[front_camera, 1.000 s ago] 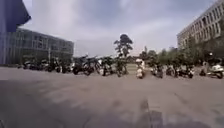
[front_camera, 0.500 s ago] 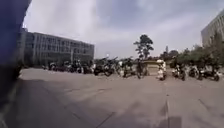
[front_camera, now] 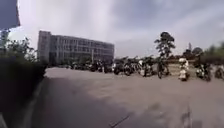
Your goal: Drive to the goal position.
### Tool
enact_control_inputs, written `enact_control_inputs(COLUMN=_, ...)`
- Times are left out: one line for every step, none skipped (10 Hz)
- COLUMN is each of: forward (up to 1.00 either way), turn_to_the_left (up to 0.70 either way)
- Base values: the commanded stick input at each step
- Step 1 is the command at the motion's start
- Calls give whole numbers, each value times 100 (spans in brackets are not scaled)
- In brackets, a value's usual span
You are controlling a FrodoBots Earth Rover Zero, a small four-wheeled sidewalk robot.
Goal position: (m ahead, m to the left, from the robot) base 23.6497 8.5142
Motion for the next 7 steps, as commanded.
enact_control_inputs(forward=70, turn_to_the_left=0)
enact_control_inputs(forward=70, turn_to_the_left=0)
enact_control_inputs(forward=70, turn_to_the_left=0)
enact_control_inputs(forward=70, turn_to_the_left=0)
enact_control_inputs(forward=70, turn_to_the_left=8)
enact_control_inputs(forward=70, turn_to_the_left=28)
enact_control_inputs(forward=70, turn_to_the_left=35)
